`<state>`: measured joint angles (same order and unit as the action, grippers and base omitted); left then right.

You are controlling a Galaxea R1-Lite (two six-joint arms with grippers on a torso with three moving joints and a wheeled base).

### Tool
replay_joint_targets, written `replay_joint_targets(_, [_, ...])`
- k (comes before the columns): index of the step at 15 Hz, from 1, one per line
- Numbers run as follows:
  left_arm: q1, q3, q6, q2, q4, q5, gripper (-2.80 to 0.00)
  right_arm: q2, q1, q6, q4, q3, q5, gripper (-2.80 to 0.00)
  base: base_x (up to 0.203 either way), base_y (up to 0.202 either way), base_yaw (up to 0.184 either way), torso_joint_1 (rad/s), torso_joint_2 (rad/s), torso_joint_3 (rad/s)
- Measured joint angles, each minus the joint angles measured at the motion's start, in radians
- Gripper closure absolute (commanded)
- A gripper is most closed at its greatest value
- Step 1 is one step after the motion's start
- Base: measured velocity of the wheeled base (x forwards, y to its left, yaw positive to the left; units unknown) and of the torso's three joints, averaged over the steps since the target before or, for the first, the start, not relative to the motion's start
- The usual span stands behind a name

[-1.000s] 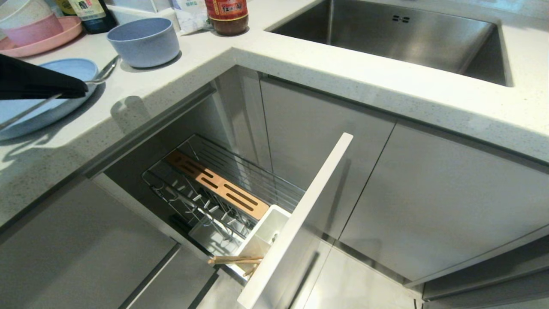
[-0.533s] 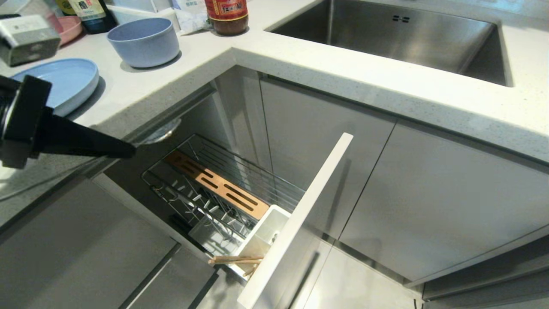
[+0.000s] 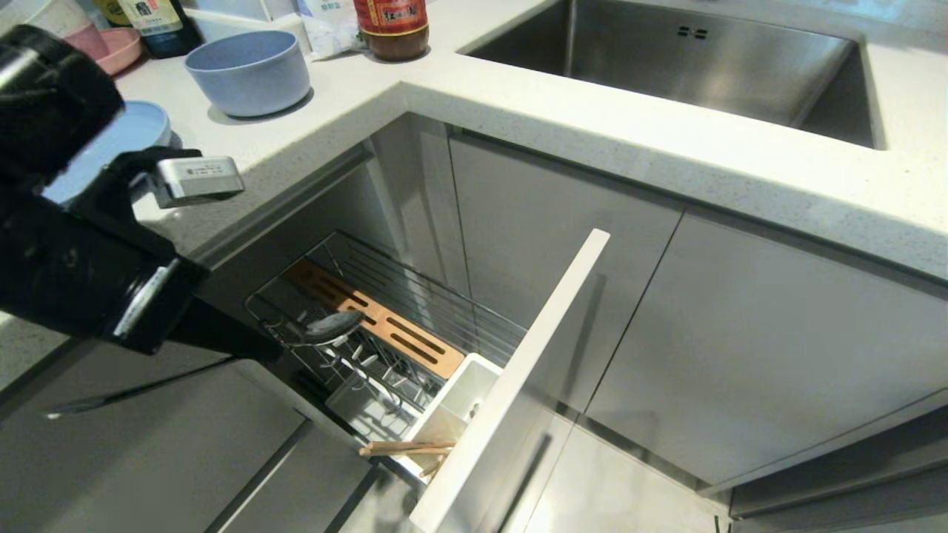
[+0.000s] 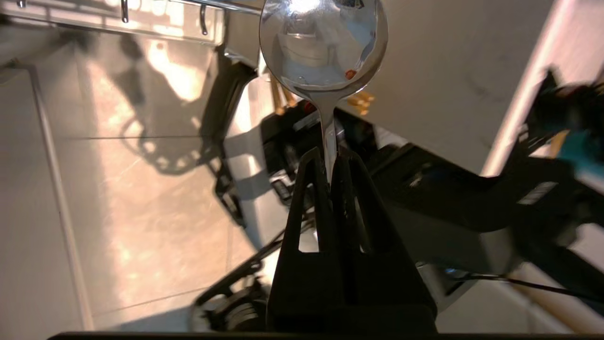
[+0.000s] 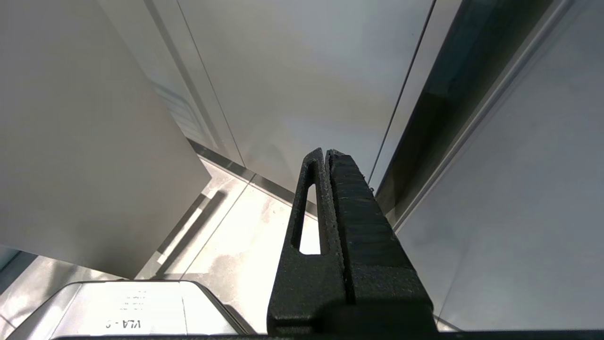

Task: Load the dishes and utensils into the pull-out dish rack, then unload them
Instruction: Pick up the spoon and place it in the cupboard

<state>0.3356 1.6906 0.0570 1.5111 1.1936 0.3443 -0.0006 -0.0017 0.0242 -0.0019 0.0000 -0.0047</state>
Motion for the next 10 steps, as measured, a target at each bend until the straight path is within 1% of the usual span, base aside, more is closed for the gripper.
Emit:
replay_joint_targets(2, [0.011, 0.026, 0.051, 0.048, 0.003, -0.030, 0.00, 0.000, 0.000, 0.000, 0.000, 0.000, 0.000, 0.00, 0.000, 0.000, 0.000, 0.000, 0.00, 0.000])
replay_joint_targets(3, [0.025, 0.044, 0.065, 0.075, 0.002, -0.062, 0.00, 0.000, 0.000, 0.000, 0.000, 0.000, 0.000, 0.00, 0.000, 0.000, 0.000, 0.000, 0.00, 0.000])
replay_joint_targets(4, [0.051, 0.062, 0.069, 0.105, 0.002, -0.101, 0.00, 0.000, 0.000, 0.000, 0.000, 0.000, 0.000, 0.00, 0.000, 0.000, 0.000, 0.000, 0.00, 0.000])
replay_joint_targets(8, [0.201, 0.115, 0.051, 0.221, -0.015, -0.273, 0.00, 0.000, 0.000, 0.000, 0.000, 0.000, 0.000, 0.00, 0.000, 0.000, 0.000, 0.000, 0.00, 0.000])
replay_joint_targets(10, [0.241, 0.118, 0.048, 0.268, -0.052, -0.352, 0.00, 0.000, 0.000, 0.000, 0.000, 0.000, 0.000, 0.00, 0.000, 0.000, 0.000, 0.000, 0.00, 0.000])
